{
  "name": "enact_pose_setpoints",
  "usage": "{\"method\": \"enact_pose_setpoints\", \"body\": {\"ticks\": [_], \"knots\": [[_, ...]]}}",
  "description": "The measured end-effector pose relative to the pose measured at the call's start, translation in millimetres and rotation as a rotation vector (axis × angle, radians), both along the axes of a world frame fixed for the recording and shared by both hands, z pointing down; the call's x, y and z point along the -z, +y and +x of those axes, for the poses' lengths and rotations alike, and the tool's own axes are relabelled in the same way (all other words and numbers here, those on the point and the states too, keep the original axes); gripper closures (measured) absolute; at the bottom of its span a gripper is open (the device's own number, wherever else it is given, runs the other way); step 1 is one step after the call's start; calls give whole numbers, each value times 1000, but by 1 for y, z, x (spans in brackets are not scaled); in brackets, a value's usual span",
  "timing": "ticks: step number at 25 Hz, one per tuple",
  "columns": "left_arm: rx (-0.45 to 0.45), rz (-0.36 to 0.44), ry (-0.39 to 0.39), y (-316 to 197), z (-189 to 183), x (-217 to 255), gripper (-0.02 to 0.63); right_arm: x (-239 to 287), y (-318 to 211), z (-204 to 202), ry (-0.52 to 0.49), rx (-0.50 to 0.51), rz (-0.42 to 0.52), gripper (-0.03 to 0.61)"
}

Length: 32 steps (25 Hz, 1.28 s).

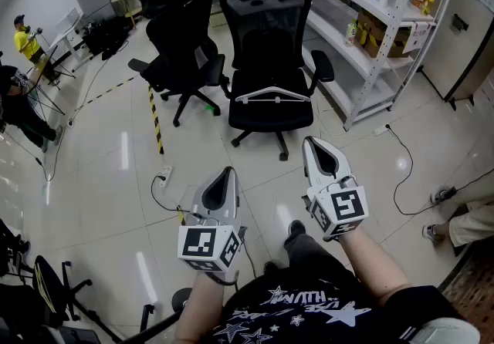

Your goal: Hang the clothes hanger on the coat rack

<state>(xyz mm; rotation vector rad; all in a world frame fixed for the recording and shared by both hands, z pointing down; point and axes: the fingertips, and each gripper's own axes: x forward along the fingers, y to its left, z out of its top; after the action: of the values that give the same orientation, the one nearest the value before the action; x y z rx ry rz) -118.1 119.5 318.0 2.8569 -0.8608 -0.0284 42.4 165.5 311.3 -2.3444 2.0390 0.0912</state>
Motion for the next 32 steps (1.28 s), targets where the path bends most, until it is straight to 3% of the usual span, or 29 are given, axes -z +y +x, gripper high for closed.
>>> {"method": "enact_pose_setpoints", "body": {"ticks": [8, 14, 25, 32], "knots": [[51, -2, -30, -67, 28, -11, 609, -5, -67, 47, 35, 20, 6, 572], [78, -17, -61, -132, 98, -22, 609, -21, -139, 128, -2, 16, -5, 572], [144, -63, -125, -246, 224, -37, 609, -56, -254, 280, 12, 60, -112, 572], [160, -77, -199, -288, 277, -46, 609, -58, -303, 335, 27, 88, -99, 572]]}}
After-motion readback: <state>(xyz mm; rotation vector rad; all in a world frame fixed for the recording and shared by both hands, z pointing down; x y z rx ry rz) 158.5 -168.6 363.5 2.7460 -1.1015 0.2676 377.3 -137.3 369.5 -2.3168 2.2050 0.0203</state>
